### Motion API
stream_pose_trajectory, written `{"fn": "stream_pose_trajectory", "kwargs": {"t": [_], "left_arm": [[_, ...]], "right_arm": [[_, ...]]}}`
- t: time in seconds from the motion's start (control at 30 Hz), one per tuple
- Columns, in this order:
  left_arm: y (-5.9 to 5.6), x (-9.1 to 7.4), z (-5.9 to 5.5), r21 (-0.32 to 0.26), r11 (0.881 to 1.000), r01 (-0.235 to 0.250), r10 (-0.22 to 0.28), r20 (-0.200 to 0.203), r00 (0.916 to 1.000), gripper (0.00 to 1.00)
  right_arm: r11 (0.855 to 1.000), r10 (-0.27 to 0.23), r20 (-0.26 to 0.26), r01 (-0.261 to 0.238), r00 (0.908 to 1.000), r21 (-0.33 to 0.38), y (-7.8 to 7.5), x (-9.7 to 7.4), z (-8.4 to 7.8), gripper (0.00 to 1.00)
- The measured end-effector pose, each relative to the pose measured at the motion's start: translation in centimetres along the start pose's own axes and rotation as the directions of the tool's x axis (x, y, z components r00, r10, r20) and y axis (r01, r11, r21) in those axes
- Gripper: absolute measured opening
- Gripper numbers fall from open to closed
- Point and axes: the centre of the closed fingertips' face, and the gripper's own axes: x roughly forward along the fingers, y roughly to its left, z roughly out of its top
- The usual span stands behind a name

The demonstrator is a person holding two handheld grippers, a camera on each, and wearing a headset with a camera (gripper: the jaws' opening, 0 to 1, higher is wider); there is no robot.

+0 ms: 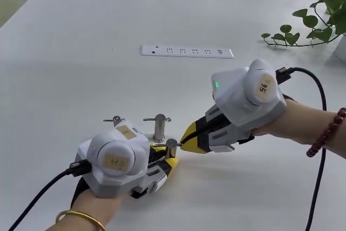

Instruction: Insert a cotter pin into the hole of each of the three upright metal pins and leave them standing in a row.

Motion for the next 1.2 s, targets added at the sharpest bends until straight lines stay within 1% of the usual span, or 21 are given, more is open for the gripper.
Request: {"fn": "stream_pose_trajectory", "kwargs": {"t": [0.03,0.13,0.23,0.3,0.43,0.47,0.57,0.63,0.77,0.9,1.1,1.2], "left_arm": [[0.0,0.1,-0.4,-0.006,1.000,-0.002,0.002,-0.025,0.9997,0.11],[0.0,0.0,-0.8,0.001,1.000,-0.005,0.005,-0.037,0.9993,0.13],[0.1,-0.1,-0.9,0.008,1.000,-0.015,0.015,-0.043,0.9990,0.19],[0.2,-0.2,-0.9,0.011,1.000,-0.015,0.015,-0.041,0.9990,0.20],[0.3,-0.7,-0.5,0.014,1.000,-0.018,0.019,-0.032,0.9993,0.25],[0.3,-0.8,-0.4,0.015,1.000,-0.019,0.019,-0.029,0.9994,0.26],[0.3,-1.3,-0.1,0.011,1.000,-0.016,0.016,-0.020,0.9997,0.29],[0.3,-1.4,-0.2,0.009,1.000,-0.010,0.011,-0.020,0.9997,0.31],[0.5,-1.8,-0.5,0.006,1.000,-0.012,0.012,-0.026,0.9996,0.35],[0.5,-2.0,-0.3,0.000,1.000,-0.009,0.009,-0.016,0.9998,0.36],[0.6,-2.3,-0.1,-0.006,1.000,-0.004,0.004,-0.009,0.9999,0.36],[0.7,-2.4,-0.1,-0.007,1.000,-0.003,0.003,-0.009,1.0000,0.35]], "right_arm": [[1.000,0.001,0.002,-0.001,1.0000,0.013,0.0,0.0,0.0,0.00],[1.000,0.007,0.012,-0.008,0.9999,0.027,0.1,0.0,0.3,0.00],[1.000,0.007,0.006,-0.007,1.0000,0.030,0.1,0.0,0.3,0.06],[0.999,-0.002,0.013,0.002,0.9999,0.037,0.0,0.0,0.5,0.09],[0.997,-0.009,0.038,0.006,0.9992,0.075,-0.1,-0.1,1.2,0.14],[0.996,-0.011,0.049,0.007,0.9988,0.084,0.0,0.0,1.4,0.14],[0.995,-0.015,0.055,0.009,0.9984,0.101,0.0,0.1,1.6,0.15],[0.993,-0.013,0.053,0.007,0.9985,0.114,0.1,0.3,1.7,0.14],[0.993,-0.020,0.047,0.015,0.9987,0.116,0.0,0.7,1.7,0.14],[0.992,-0.017,0.051,0.010,0.9985,0.129,0.0,1.1,1.8,0.14],[0.991,-0.017,0.038,0.012,0.9991,0.131,-0.2,1.7,1.6,0.13],[0.993,-0.019,0.029,0.015,0.9994,0.120,-0.2,1.9,1.4,0.11]]}}
